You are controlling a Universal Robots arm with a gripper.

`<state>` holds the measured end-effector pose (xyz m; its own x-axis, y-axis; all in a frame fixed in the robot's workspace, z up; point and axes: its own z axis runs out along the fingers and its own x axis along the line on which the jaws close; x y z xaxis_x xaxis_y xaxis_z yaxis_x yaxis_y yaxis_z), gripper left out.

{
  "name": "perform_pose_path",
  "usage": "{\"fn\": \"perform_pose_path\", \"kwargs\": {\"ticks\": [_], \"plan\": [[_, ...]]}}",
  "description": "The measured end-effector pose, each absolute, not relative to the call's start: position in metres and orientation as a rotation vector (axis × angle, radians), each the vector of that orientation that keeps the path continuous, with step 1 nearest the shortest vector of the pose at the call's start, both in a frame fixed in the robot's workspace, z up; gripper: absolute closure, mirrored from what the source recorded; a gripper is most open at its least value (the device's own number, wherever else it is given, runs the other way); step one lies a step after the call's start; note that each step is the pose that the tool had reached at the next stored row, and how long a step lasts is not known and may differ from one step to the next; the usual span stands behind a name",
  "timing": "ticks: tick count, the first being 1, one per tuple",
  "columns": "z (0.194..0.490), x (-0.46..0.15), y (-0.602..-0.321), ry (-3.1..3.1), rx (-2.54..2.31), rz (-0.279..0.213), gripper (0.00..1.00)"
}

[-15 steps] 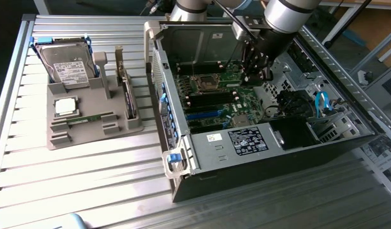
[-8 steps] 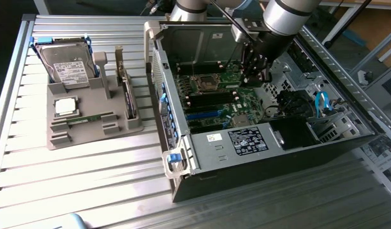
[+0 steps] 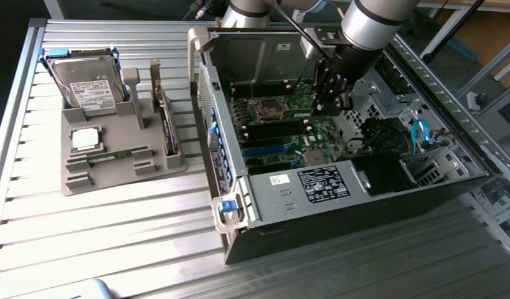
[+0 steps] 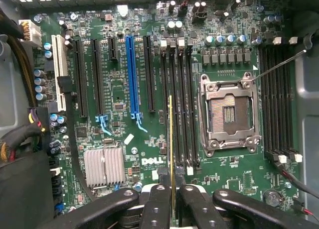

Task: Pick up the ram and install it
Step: 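Insert the ram into the slot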

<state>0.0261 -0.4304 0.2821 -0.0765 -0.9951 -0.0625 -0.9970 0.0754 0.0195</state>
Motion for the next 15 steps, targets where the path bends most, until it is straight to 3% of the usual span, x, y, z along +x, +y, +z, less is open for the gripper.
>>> {"fn": "perform_pose_path", "kwargs": {"ticks": [15], "plan": [[0.270, 0.026, -0.430, 2.280, -2.112, 0.088, 0.86]]}}
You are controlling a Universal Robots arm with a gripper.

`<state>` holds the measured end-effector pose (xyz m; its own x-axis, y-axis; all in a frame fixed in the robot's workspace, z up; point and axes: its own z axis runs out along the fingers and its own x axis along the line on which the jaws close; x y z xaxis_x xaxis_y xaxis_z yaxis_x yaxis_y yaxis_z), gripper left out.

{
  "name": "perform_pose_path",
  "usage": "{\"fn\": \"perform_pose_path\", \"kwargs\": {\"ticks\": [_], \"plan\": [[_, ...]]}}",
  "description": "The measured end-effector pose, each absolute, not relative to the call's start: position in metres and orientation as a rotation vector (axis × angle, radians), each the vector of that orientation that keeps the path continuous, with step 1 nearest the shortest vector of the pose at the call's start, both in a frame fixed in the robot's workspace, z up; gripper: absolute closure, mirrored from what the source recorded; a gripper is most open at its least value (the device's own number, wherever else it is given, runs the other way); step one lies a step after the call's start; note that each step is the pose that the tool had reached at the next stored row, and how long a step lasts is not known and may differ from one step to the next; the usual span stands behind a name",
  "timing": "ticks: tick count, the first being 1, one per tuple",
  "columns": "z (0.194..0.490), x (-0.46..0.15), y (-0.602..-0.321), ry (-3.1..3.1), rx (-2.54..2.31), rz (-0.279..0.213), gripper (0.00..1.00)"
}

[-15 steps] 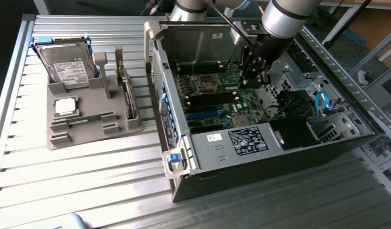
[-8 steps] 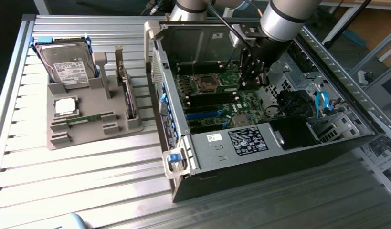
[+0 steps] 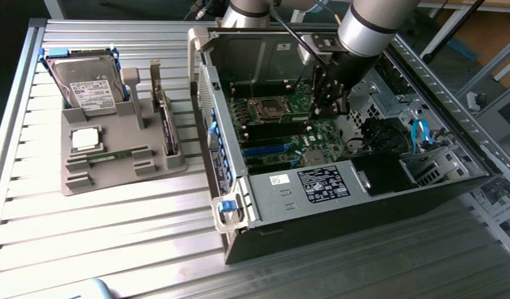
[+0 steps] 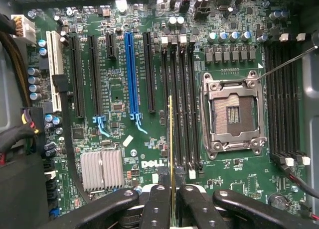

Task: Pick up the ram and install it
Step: 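Insert the ram into the slot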

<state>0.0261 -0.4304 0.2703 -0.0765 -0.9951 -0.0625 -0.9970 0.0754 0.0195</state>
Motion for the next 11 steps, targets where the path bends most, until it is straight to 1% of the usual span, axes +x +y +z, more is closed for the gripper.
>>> {"fn": "perform_pose_path", "kwargs": {"ticks": [11], "plan": [[0.2626, 0.0261, -0.4304, 2.280, -2.112, 0.088, 0.86]]}}
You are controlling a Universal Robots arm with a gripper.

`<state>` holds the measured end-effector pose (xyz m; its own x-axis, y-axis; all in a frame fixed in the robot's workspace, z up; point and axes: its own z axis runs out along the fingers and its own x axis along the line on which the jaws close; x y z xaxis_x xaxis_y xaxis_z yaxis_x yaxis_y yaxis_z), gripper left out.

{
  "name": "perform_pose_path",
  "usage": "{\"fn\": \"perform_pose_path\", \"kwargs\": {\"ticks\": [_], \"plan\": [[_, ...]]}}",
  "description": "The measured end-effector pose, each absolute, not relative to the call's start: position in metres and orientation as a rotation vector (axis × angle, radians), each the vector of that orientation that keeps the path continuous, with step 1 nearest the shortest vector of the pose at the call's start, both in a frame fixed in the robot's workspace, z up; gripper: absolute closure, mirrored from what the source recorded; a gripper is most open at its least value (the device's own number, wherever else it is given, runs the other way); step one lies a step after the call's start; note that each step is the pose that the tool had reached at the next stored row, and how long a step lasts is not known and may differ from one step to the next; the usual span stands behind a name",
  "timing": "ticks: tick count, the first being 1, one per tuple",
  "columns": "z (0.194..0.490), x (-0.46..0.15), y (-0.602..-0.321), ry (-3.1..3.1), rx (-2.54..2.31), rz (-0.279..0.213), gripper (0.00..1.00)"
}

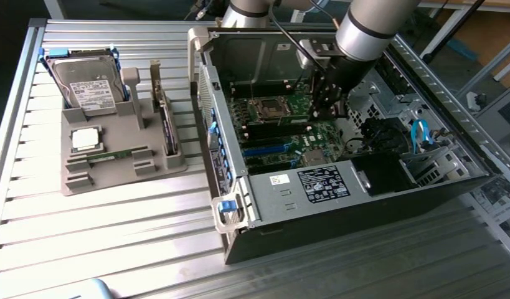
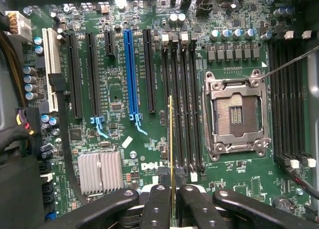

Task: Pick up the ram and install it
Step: 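Insert the ram into the slot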

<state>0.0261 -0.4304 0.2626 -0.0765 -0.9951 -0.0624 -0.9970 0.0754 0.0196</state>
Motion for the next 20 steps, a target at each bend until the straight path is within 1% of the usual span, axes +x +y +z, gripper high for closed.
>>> {"fn": "perform_pose_path", "kwargs": {"ticks": [20], "plan": [[0.243, 0.025, -0.430, 2.280, -2.112, 0.088, 0.86]]}}
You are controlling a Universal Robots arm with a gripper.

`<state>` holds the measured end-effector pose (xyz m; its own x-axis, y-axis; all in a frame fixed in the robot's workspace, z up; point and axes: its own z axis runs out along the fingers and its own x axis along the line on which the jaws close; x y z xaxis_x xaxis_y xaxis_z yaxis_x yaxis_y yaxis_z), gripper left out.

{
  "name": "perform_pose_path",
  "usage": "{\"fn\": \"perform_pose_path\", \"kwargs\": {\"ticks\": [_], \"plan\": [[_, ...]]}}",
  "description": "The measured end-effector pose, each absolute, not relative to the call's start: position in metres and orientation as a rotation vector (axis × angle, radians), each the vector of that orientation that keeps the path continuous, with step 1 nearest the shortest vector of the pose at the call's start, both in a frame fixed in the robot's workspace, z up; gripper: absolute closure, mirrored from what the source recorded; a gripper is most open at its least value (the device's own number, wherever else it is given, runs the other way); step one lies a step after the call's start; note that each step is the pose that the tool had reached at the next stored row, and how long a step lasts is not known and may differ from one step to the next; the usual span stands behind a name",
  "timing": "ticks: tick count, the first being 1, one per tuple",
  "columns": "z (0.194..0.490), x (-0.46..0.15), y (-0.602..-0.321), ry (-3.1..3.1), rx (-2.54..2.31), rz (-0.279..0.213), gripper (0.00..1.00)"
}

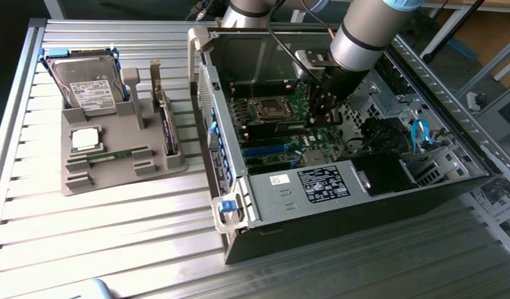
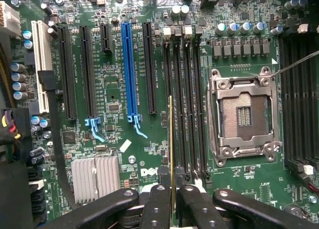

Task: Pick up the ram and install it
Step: 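Insert the ram into the slot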

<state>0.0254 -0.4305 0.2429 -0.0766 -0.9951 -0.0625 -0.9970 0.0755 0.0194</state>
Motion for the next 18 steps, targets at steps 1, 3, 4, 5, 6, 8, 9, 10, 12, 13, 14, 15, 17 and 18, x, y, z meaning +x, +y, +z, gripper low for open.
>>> {"fn": "perform_pose_path", "kwargs": {"ticks": [1, 3, 4, 5, 6, 8, 9, 10, 12, 13, 14, 15, 17, 18], "plan": [[0.242, 0.025, -0.430, 2.280, -2.112, 0.088, 0.86], [0.240, 0.025, -0.430, 2.279, -2.112, 0.088, 0.86], [0.239, 0.025, -0.430, 2.279, -2.112, 0.088, 0.86], [0.238, 0.025, -0.430, 2.279, -2.112, 0.088, 0.86], [0.237, 0.025, -0.430, 2.279, -2.112, 0.088, 0.86], [0.235, 0.025, -0.430, 2.279, -2.112, 0.088, 0.86], [0.234, 0.025, -0.430, 2.279, -2.112, 0.088, 0.86], [0.234, 0.025, -0.430, 2.279, -2.112, 0.088, 0.86], [0.231, 0.025, -0.430, 2.279, -2.112, 0.088, 0.86], [0.230, 0.025, -0.430, 2.279, -2.112, 0.088, 0.86], [0.230, 0.025, -0.430, 2.279, -2.112, 0.088, 0.86], [0.229, 0.025, -0.430, 2.279, -2.112, 0.088, 0.86], [0.227, 0.025, -0.430, 2.279, -2.112, 0.088, 0.86], [0.227, 0.025, -0.430, 2.279, -2.112, 0.088, 0.86]]}}
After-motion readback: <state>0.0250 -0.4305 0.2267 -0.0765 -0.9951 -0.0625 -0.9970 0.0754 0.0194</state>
